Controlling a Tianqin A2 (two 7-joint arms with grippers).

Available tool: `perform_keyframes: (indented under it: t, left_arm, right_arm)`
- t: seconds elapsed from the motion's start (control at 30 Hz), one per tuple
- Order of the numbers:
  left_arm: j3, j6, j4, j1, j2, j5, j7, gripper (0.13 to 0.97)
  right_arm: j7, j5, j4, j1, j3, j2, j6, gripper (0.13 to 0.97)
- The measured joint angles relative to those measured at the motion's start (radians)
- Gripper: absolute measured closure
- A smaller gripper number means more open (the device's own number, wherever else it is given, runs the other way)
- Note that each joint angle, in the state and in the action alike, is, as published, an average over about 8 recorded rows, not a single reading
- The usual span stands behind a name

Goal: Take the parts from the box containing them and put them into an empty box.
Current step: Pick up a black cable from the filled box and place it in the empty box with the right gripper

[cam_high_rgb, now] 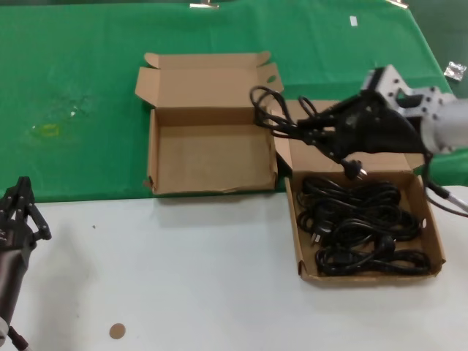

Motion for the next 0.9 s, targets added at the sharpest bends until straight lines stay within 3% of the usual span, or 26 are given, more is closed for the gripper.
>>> perform_keyframes:
  t: [0.9]
  left_arm:
    - [0.0,0.0,0.0,0.0,0.0,0.0,0.0,0.945]
  right_arm:
    - [-0.243,0.001,-0.44,0.228,-0.081,-0.364,0.07,0.896]
